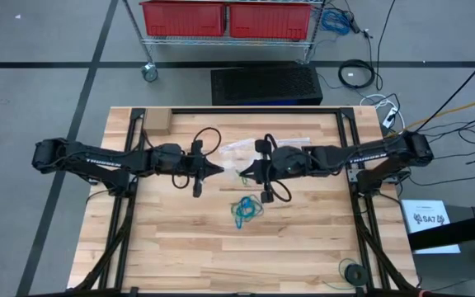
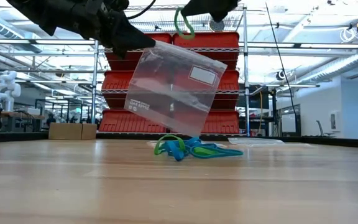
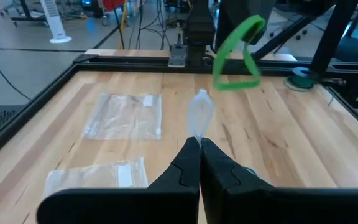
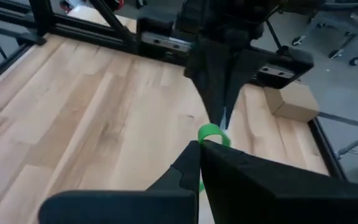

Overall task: Sort rubber bands
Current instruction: Put the green rubber band in the transparent zip bag

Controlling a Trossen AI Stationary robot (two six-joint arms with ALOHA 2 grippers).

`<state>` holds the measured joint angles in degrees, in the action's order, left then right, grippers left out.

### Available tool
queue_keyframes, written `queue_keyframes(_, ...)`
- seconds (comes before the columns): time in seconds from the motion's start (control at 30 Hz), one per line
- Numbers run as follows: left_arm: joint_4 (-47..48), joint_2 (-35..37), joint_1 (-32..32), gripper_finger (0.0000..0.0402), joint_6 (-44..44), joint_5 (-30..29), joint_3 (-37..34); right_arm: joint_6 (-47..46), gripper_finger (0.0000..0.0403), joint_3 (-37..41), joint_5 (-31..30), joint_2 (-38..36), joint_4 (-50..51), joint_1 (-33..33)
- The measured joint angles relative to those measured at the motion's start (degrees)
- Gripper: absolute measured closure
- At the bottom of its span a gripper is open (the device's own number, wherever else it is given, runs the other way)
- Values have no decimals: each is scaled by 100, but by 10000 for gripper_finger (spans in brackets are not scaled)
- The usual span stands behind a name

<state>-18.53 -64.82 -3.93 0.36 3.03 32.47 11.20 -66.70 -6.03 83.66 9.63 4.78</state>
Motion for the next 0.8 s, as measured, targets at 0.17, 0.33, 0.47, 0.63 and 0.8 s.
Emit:
queue_keyframes(0.17,-28,0,0,401,2,126,0,38,403,0,206,2,14,-46)
queue_keyframes(0.33,-41,0,17,401,12,138,0,43,403,0,338,2,208,-112)
queue_keyframes(0.47,-69,0,71,401,48,138,0,56,403,0,318,2,291,-166)
queue_keyframes(0.63,-74,0,69,401,50,140,0,146,403,0,347,2,297,-197)
queue_keyframes(0.8,-71,0,71,401,50,140,0,147,403,0,641,2,300,-256)
